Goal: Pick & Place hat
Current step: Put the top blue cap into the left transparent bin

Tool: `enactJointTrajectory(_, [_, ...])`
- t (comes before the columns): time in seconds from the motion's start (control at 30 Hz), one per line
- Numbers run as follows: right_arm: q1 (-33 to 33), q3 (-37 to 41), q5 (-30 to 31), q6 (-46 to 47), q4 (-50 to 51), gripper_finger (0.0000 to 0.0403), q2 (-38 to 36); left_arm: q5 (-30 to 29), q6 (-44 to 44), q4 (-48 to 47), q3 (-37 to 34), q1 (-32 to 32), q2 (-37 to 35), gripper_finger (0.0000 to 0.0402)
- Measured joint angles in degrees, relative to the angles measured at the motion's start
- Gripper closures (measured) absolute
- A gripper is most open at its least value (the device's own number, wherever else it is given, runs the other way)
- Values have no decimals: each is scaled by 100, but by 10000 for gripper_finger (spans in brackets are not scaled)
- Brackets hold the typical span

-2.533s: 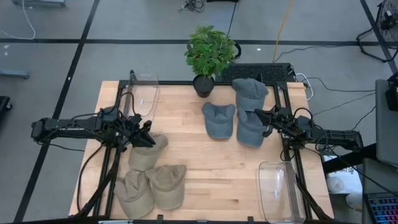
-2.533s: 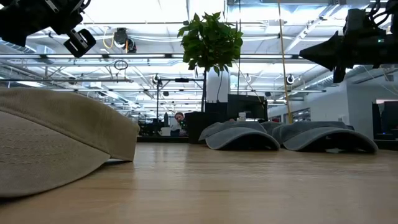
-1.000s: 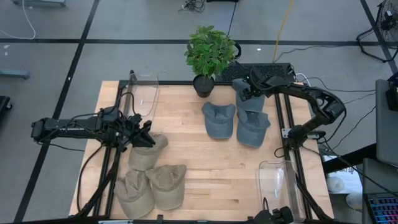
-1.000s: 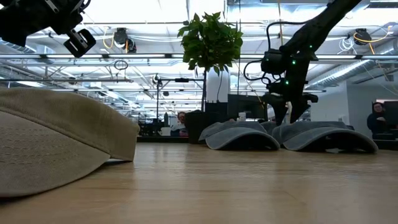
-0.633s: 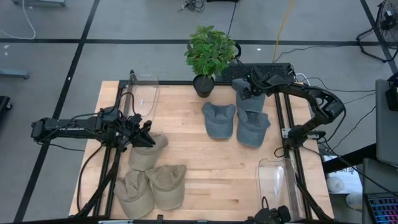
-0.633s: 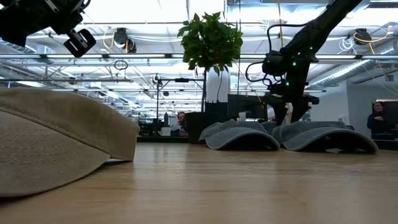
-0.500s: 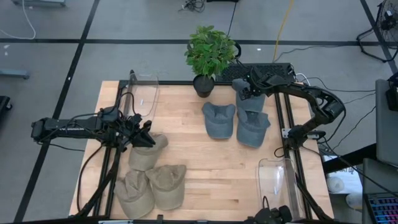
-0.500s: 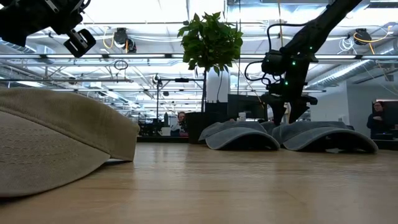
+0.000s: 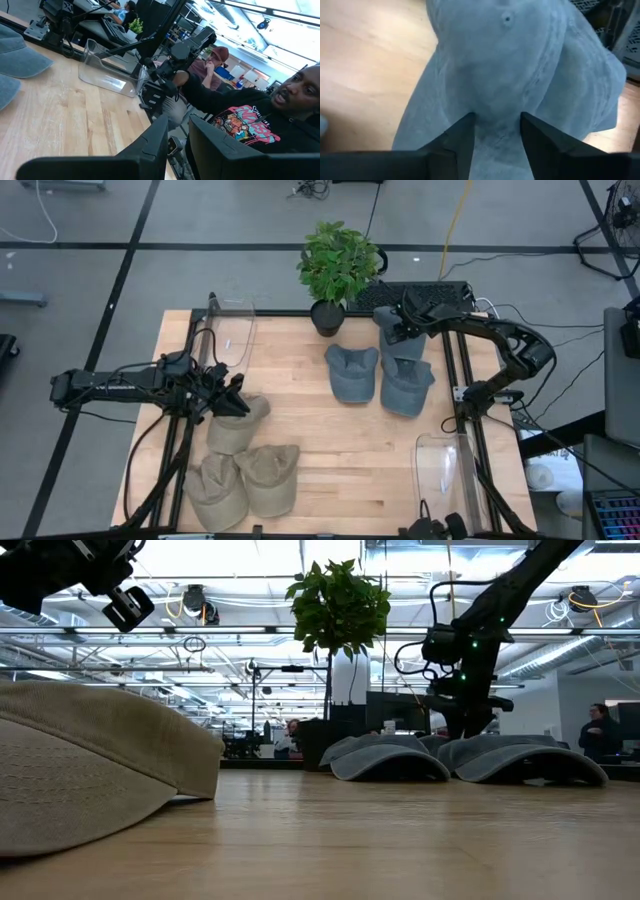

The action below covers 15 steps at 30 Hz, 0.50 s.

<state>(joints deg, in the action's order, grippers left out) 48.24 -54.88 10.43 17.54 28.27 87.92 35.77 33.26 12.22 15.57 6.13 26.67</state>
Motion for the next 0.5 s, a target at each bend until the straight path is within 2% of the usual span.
enactJointTrajectory(0.1, [-56,69,-6,-108,-2,252,0,2,0,0,0,0,1,316])
enactJointTrajectory(0.33, [-98,77,50,-27,39,189,-2,0,0,0,0,0,1,316])
enactJointTrajectory(0.4, [-65,77,145,-22,64,190,-2,1,0,-1,0,0,1,316])
enactJointTrajectory(0.5, [-22,77,129,-23,90,218,-2,2,0,-2,0,0,0,316])
